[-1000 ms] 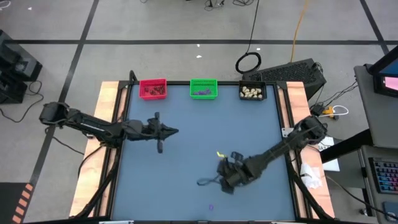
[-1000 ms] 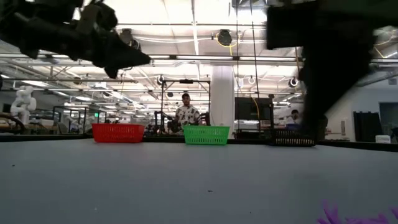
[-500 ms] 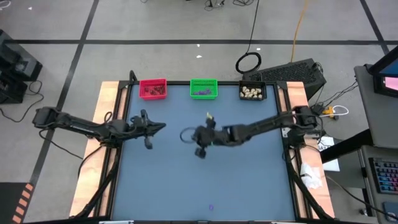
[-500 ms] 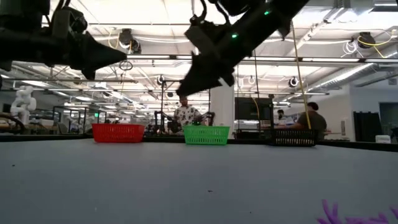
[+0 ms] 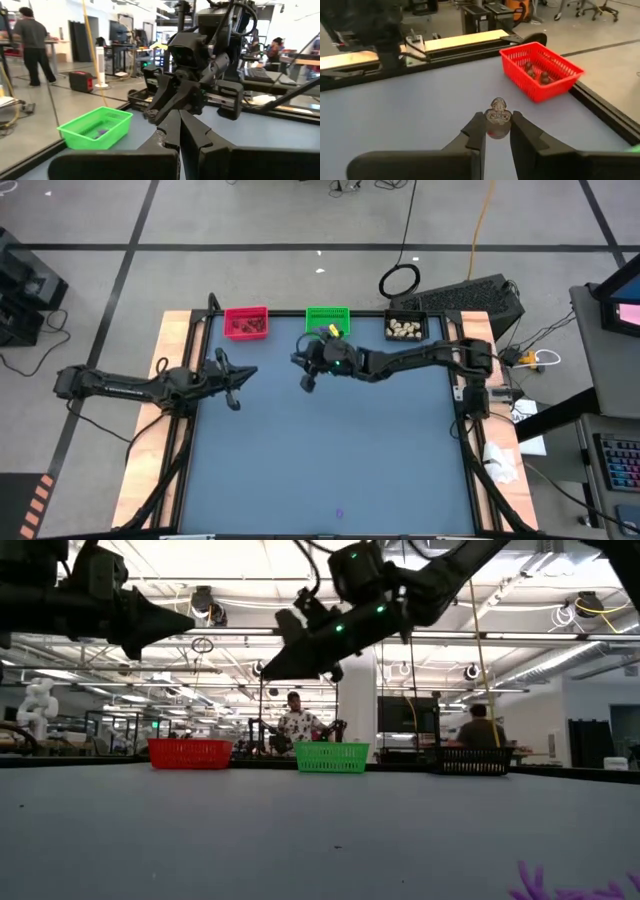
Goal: Sort Halloween decoration
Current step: Put the black skull toy into the red bin
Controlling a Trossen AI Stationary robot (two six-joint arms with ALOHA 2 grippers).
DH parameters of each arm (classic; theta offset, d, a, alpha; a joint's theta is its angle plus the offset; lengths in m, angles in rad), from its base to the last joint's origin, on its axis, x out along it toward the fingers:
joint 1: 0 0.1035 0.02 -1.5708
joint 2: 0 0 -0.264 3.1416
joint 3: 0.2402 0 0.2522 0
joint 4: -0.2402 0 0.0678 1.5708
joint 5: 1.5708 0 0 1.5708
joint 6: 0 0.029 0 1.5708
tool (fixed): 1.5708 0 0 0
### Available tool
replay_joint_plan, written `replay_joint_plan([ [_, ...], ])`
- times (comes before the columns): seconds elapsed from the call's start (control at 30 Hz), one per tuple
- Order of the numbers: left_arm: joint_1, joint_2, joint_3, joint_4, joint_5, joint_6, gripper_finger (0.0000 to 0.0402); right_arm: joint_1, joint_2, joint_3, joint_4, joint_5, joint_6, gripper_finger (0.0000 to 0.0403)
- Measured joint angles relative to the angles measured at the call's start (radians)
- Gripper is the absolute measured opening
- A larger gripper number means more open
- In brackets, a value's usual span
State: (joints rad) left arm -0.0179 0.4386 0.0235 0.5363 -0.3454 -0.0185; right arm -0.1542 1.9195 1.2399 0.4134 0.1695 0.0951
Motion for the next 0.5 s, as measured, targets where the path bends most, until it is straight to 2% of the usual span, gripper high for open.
replay_joint_plan([
  [0.13,0.037,-0.071,0.0,-0.074,0.012,0.007,0.0,-0.039,0.081,0.11,0.0,-0.044,-0.015,0.0046],
  [0.27,0.068,-0.132,0.0,-0.138,0.038,-0.002,0.0,-0.065,0.191,0.263,-0.02,-0.045,-0.032,0.0046],
  [0.5,0.076,-0.199,0.001,-0.163,0.068,0.003,0.0,-0.112,0.384,0.543,-0.062,-0.043,-0.032,0.0046],
])
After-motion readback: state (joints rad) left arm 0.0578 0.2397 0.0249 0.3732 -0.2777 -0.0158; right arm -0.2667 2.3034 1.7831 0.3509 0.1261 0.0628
